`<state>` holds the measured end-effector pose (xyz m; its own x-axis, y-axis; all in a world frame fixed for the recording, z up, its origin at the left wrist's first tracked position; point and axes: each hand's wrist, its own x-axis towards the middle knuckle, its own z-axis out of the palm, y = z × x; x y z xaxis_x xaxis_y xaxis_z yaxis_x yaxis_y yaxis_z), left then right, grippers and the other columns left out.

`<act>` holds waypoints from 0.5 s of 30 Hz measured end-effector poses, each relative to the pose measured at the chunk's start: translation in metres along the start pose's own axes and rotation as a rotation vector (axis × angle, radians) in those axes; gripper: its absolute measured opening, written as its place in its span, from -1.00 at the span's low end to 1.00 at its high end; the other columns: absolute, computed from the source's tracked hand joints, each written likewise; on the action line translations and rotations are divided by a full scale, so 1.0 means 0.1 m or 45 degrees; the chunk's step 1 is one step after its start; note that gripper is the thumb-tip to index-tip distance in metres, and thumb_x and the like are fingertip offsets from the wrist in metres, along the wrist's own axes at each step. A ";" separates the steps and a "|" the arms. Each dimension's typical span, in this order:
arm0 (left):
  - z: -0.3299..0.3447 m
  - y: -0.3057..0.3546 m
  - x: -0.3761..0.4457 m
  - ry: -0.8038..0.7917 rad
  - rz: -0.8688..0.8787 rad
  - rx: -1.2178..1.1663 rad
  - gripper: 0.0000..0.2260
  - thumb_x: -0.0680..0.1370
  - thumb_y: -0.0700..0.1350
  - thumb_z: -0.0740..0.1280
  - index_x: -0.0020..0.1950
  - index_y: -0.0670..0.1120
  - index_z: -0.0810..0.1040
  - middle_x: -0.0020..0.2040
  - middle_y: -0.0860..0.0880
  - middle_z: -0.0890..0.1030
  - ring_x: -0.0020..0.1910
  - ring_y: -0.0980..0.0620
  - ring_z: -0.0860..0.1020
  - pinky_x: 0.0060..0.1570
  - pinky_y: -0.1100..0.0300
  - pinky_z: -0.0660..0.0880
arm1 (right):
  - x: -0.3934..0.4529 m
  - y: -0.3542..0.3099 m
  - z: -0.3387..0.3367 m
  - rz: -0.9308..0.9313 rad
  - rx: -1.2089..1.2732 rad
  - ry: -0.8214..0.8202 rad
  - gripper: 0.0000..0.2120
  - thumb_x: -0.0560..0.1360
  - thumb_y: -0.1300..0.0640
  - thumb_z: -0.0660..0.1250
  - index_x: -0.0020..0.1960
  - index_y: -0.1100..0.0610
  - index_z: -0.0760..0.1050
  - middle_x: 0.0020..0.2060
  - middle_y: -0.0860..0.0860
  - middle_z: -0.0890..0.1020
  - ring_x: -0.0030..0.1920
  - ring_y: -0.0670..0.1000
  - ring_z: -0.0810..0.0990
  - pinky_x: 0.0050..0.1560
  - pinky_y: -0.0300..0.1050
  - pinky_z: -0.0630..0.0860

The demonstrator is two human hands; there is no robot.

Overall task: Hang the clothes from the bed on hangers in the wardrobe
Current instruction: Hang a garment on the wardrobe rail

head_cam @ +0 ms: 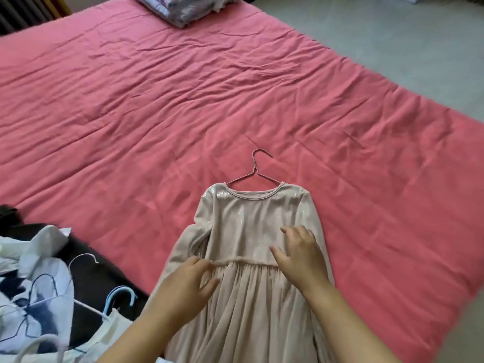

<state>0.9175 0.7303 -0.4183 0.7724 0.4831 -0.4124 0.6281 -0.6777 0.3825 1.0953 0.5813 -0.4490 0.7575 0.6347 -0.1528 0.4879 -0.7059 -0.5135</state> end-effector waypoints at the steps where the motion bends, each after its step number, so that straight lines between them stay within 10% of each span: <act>1: 0.04 -0.01 0.10 -0.002 -0.014 0.012 -0.73 0.56 0.11 0.21 0.24 0.11 0.46 0.13 0.24 0.41 0.10 0.25 0.41 -0.14 0.37 0.26 | 0.16 0.06 0.05 -0.010 -0.022 0.010 -0.55 0.49 -0.03 0.32 0.31 0.14 0.39 0.20 0.03 0.46 0.24 0.05 0.37 0.21 -0.16 0.30; 6: 0.27 -0.14 0.57 0.046 -0.073 0.084 -0.28 0.40 0.37 -0.03 0.46 0.05 0.27 0.51 0.10 0.16 0.49 0.13 0.10 0.42 0.17 0.15 | 0.94 0.28 0.33 -0.029 -0.208 0.060 -0.41 0.48 -0.08 0.30 0.41 0.15 0.26 0.42 0.14 0.26 0.42 0.15 0.19 0.37 -0.01 0.16; 10: 0.38 -0.19 0.81 0.149 -0.040 0.128 -0.45 0.55 0.16 0.21 0.50 0.05 0.19 0.52 0.07 0.12 0.51 0.10 0.05 0.44 0.23 0.00 | 1.34 0.45 0.49 -0.023 -0.382 -0.063 -0.15 0.45 -0.25 0.25 0.53 0.12 -0.04 0.53 0.13 -0.03 0.52 0.11 -0.10 0.46 0.09 -0.17; 15: 0.40 -0.23 0.77 0.171 -0.047 0.071 -0.23 0.32 0.36 -0.10 0.48 0.08 0.24 0.51 0.10 0.15 0.50 0.11 0.08 0.44 0.23 0.04 | 1.59 0.51 0.53 -0.017 -0.473 -0.129 -0.04 0.39 -0.33 0.28 0.53 0.12 -0.11 0.48 0.16 0.13 0.49 0.12 0.03 0.42 0.22 -0.21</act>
<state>0.9587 0.7604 -0.4919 0.7571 0.5753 -0.3096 0.6528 -0.6861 0.3213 1.2171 0.6628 -0.5442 0.7124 0.6592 -0.2407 0.6354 -0.7515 -0.1775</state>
